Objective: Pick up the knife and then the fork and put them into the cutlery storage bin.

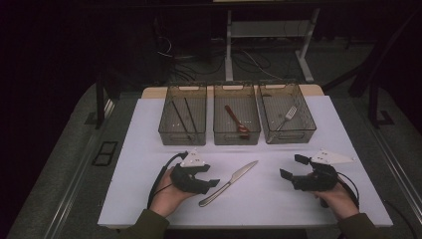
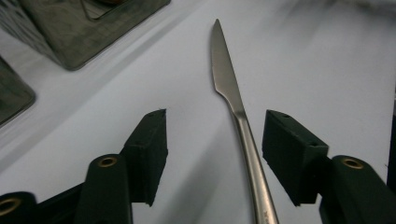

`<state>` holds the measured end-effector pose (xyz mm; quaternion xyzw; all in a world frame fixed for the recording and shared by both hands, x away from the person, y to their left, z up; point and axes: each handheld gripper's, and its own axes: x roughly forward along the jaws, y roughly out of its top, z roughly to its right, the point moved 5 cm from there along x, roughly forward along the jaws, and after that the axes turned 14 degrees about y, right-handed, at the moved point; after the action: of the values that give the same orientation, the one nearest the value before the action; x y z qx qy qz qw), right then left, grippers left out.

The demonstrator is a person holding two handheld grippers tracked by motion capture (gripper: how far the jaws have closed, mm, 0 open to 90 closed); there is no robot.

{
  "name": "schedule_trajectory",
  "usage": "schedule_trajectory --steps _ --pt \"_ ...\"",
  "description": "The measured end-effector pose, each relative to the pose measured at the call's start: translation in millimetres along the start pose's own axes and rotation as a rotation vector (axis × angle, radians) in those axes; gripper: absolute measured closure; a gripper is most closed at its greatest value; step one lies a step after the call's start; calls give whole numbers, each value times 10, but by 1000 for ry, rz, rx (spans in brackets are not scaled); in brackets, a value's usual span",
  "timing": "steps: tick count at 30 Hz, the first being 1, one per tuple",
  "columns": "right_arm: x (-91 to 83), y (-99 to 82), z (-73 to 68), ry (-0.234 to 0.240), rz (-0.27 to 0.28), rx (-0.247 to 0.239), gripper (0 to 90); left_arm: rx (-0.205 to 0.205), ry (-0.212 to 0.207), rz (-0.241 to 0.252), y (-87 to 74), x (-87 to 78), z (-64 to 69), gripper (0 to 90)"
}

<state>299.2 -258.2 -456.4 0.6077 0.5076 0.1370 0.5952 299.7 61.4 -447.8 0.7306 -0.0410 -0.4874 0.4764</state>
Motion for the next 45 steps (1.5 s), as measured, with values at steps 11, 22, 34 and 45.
schedule_trajectory --steps 11,22,34,45 --pt "44 -29 -30 7 -18 -20 167 50 -30 -104 -25 297 254 650" --pt "27 -28 -6 -1 -8 -16 167 43 -2 -129 -86 355 336 729" --pt "66 -43 -36 15 -27 0 167 43 13 -102 -99 352 324 792" --pt "301 59 -242 175 -67 94 147 1 33 20 61 187 201 792"
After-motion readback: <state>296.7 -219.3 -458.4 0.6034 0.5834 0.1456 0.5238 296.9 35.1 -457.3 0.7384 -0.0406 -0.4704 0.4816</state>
